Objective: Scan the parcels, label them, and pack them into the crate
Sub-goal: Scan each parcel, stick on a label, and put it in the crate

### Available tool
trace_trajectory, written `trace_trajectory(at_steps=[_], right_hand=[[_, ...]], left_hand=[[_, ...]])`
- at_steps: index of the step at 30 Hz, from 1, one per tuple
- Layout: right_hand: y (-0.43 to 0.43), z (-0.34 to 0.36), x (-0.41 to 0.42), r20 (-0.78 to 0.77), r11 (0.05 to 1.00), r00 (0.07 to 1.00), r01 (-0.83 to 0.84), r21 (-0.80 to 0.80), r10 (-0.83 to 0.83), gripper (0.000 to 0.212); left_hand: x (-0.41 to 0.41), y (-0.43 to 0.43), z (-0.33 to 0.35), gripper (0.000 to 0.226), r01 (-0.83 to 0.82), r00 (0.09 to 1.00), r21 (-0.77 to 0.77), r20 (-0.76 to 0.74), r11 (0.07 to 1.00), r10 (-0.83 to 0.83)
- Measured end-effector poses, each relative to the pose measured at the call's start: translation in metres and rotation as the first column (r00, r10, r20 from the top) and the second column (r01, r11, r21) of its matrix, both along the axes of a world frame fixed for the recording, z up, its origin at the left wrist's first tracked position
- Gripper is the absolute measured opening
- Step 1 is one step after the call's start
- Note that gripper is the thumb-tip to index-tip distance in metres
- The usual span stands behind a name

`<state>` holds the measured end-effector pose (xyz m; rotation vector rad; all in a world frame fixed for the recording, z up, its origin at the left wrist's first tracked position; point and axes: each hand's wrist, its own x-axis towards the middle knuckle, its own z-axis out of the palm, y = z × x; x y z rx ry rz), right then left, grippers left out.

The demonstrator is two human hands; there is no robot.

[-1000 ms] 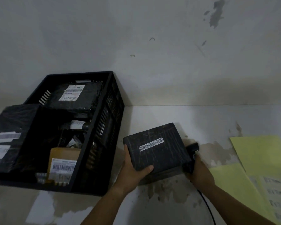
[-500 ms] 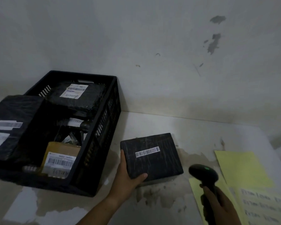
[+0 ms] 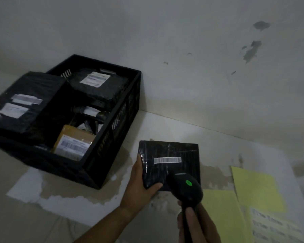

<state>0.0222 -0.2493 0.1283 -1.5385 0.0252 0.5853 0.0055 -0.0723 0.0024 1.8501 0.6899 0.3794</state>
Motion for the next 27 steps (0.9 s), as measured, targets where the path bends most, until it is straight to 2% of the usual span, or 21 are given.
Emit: trace_trajectory(at_steps=[5,10,14,19,23,25,27], right_hand=[[0.005,-0.001,-0.012,0.082,0.998,0.995,-0.048,-0.036,0.051,0.088],[-0.001,0.0,-0.01,0.04,0.991,0.991,-0.123,-0.057,0.126,0.064],[0.0,0.0,-0.01,0.09,0.988,0.986,-0.136,-0.07,0.142,0.077],[0.0,0.0,-0.009,0.03,0.991,0.992,-0.12,-0.056,0.121,0.052],[0.002,-0.001,-0.012,0.068,0.99,0.99,-0.123,-0.066,0.127,0.073],[0.003,-0.003,-0.012,0.071,0.989,0.988,-0.132,-0.068,0.137,0.071],[0.005,-0.005,-0.012,0.107,0.988,0.983,-0.14,-0.064,0.146,0.079]], left_hand=[[-0.013,0.002,-0.004,0.118,-0.018,0.999,-0.015,-0.035,1.0,0.017],[-0.012,0.006,-0.006,0.12,-0.029,0.999,-0.072,-0.039,0.997,0.026],[-0.012,0.006,-0.003,0.118,-0.01,1.0,-0.061,-0.015,0.998,0.009],[-0.012,0.007,0.0,0.115,0.005,1.0,-0.034,-0.004,0.999,-0.005],[-0.01,0.008,-0.001,0.116,0.012,1.0,-0.035,-0.003,0.999,-0.012],[-0.01,0.009,-0.003,0.117,0.014,1.0,-0.052,-0.004,0.999,-0.014],[-0.01,0.009,-0.004,0.117,0.014,1.0,-0.059,-0.014,0.998,-0.014]])
